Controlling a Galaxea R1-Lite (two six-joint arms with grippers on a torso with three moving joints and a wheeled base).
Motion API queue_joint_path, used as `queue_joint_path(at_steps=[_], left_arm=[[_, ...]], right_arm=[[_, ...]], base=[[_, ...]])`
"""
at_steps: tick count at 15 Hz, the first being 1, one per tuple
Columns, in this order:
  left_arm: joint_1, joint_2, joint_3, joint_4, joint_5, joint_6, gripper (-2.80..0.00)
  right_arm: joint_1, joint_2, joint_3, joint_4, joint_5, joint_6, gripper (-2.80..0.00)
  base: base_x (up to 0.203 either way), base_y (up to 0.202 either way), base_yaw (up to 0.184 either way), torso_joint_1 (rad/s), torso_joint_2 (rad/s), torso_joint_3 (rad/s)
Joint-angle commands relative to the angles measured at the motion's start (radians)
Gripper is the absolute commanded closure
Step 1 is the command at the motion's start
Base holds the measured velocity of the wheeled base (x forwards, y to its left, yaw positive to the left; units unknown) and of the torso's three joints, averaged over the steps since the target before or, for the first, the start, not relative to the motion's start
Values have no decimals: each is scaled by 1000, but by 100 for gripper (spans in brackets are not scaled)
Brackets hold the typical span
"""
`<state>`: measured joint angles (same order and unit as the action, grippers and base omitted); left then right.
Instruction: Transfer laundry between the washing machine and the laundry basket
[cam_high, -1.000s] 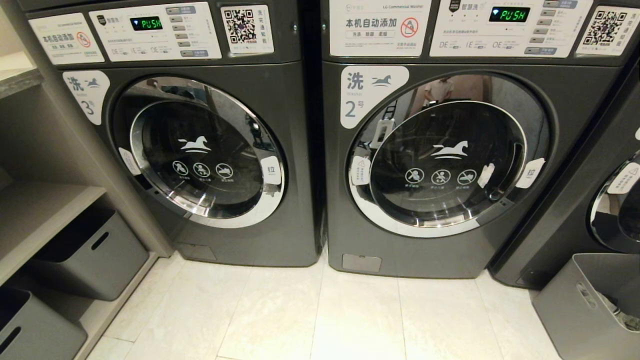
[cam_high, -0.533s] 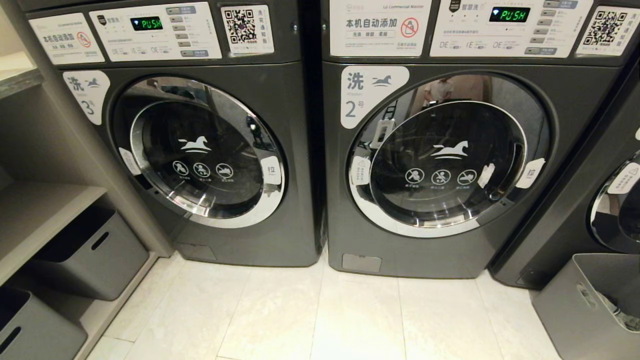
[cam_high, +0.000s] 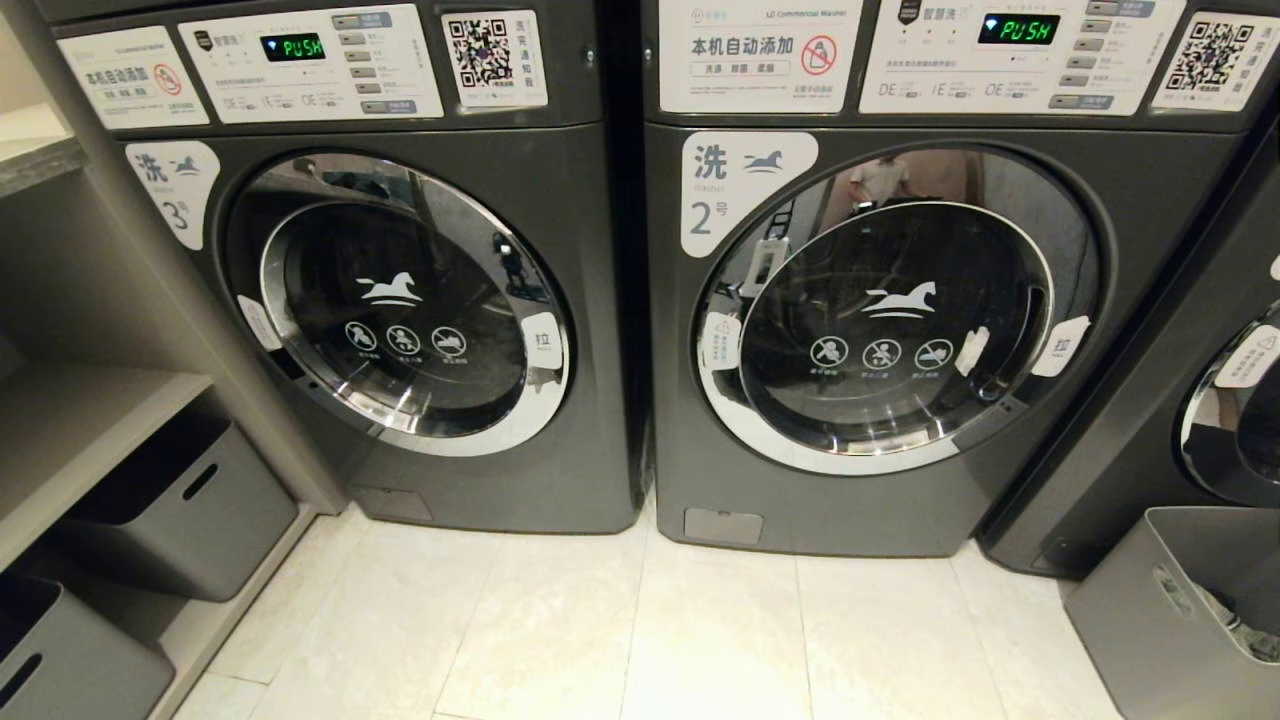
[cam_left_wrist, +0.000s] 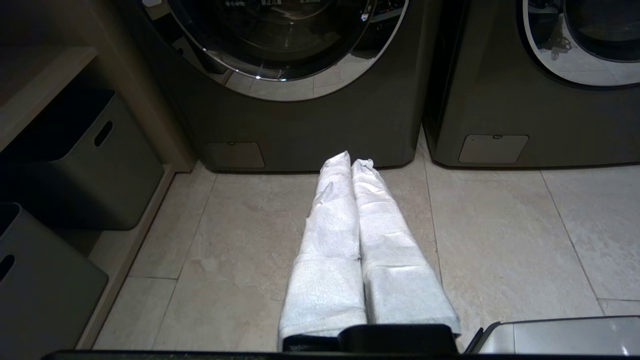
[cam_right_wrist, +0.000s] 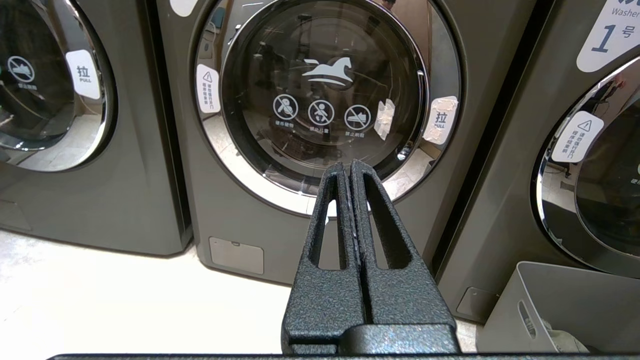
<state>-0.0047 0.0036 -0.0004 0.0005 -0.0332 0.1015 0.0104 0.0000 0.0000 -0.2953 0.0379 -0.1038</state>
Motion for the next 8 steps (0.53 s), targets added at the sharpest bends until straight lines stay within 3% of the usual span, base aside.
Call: queue_joint_path(at_steps=[1,8], left_arm=[[0,-4,0,-1,0,4,0],[0,-5,0,1,19,-40,0]], right_arm=[[0,2,40,-2,0,0,0],[0,2,40,-1,8,-20,0]], base=[[0,0,0,0,0,0],[0,0,0,0,0,0]])
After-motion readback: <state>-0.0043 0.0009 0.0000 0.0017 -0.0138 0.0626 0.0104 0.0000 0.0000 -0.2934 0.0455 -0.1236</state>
